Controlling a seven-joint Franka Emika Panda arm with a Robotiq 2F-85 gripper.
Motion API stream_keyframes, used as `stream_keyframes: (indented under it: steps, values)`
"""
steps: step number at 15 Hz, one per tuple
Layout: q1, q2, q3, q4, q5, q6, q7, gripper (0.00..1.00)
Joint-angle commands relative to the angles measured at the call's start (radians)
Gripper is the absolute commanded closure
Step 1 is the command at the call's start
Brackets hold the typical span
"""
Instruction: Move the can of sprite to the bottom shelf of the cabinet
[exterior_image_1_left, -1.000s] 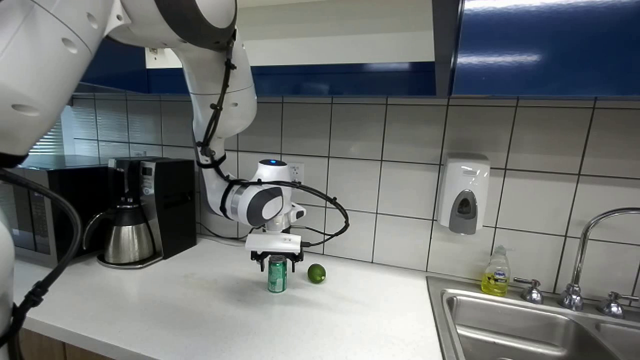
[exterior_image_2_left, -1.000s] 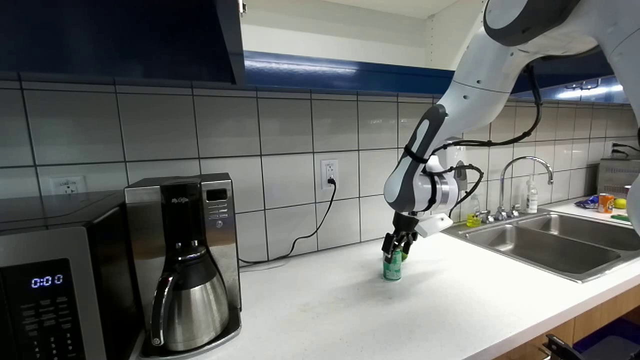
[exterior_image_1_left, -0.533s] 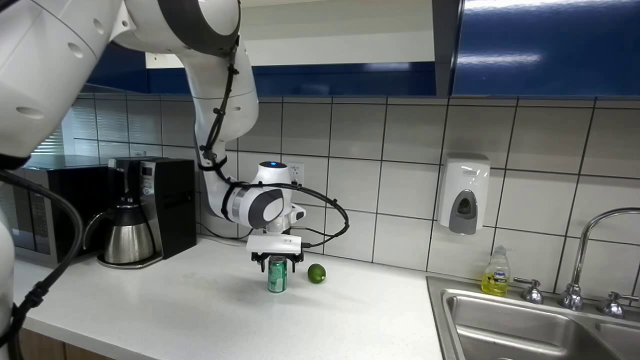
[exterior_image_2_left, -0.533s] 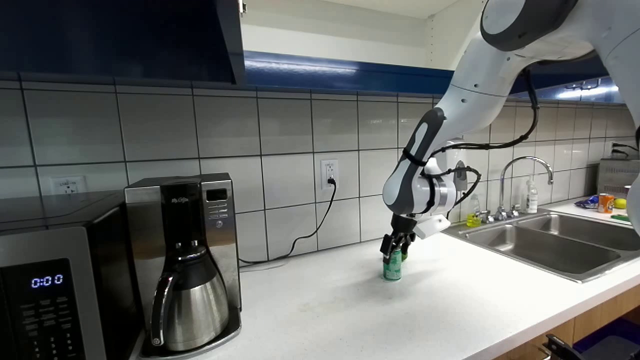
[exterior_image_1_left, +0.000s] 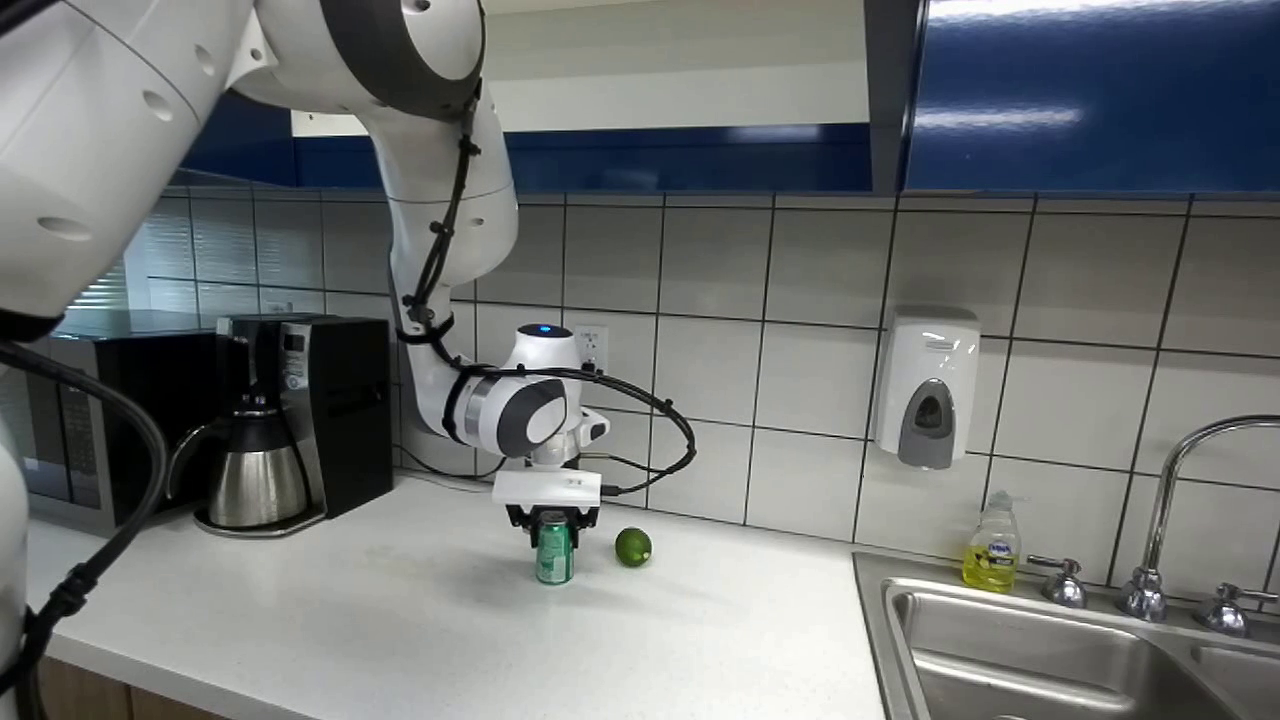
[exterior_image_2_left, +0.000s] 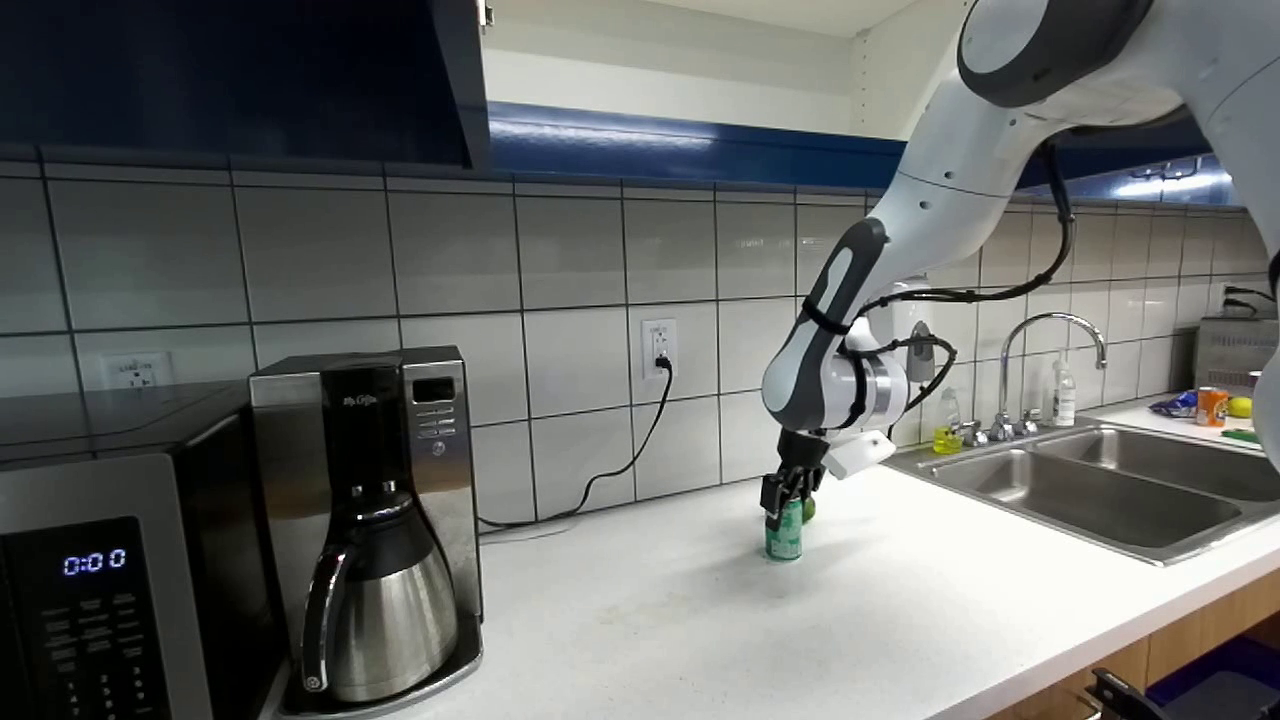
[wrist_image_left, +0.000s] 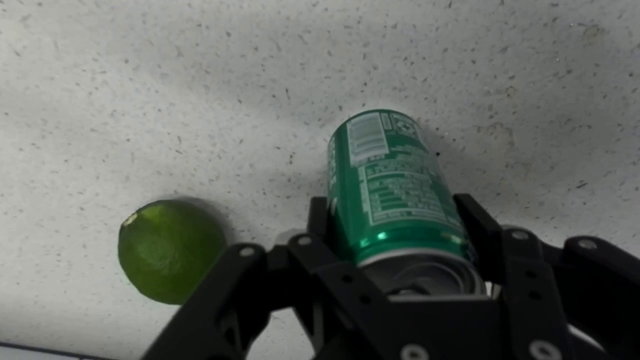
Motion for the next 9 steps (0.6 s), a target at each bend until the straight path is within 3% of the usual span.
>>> stream_keyframes:
  steps: [1, 9]
  values:
    - [-0.032, 0.010, 0.024, 0.015, -0.032, 0.009, 0.026, 0.62]
    - [-0.009, -0.046, 0.000, -0.009, -0.044, -0.028, 0.065, 0.62]
